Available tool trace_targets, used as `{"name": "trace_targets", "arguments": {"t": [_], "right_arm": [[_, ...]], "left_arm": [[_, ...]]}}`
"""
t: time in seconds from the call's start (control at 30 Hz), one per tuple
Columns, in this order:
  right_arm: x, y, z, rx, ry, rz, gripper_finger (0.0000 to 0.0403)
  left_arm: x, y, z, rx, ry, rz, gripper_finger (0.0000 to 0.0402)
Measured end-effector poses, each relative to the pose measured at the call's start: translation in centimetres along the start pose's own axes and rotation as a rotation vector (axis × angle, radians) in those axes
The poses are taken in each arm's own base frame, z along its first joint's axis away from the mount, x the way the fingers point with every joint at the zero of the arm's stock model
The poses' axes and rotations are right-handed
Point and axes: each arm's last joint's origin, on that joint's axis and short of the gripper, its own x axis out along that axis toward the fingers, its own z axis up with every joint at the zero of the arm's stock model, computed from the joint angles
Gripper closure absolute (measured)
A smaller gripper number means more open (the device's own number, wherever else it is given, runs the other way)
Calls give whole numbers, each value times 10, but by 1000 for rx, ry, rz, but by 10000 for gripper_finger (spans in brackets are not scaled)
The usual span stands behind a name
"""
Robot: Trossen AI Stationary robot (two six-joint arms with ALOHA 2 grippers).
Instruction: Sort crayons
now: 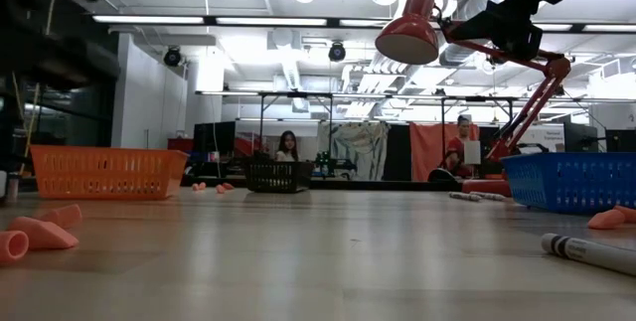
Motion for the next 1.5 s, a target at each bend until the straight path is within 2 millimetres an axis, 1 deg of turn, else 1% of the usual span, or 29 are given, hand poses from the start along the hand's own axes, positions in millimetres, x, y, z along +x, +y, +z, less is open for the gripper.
{"name": "trace_targets", "arguments": {"t": [0.13, 0.43, 0.57, 0.7, 0.83, 0.97, 1.1, 1.13, 1.2, 1.4, 1.5], "right_arm": [[0, 0, 0, -4, 0, 0, 202], [0, 0, 0, -19, 0, 1, 202], [0, 1, 1, -14, -10, 10, 202], [0, 3, 3, -5, -31, 32, 202], [0, 6, 6, 3, -58, 58, 202], [-1, 9, 9, 16, -92, 91, 202], [-2, 12, 15, 40, -167, 101, 202], [-2, 13, 16, 43, -186, 103, 202], [-3, 15, 19, 40, -225, 108, 202], [-5, 19, 25, 27, -302, 130, 202], [-5, 19, 26, -1, -311, 127, 202]], "left_arm": [[-13, 10, 11, -34, -86, -27, 401], [-41, 34, 44, -163, -406, -87, 401], [-63, 49, 56, -201, -572, -75, 401], [-95, 68, 64, -224, -769, -29, 401], [-128, 87, 65, -243, -945, 66, 401], [-159, 104, 61, -237, -1086, 151, 401], [-180, 116, 52, -222, -1201, 213, 401], [-181, 120, 48, -231, -1230, 220, 401], [-177, 127, 40, -249, -1289, 216, 401], [-146, 146, 16, -342, -1471, 156, 401], [-137, 154, 10, -357, -1500, 137, 401]]}}
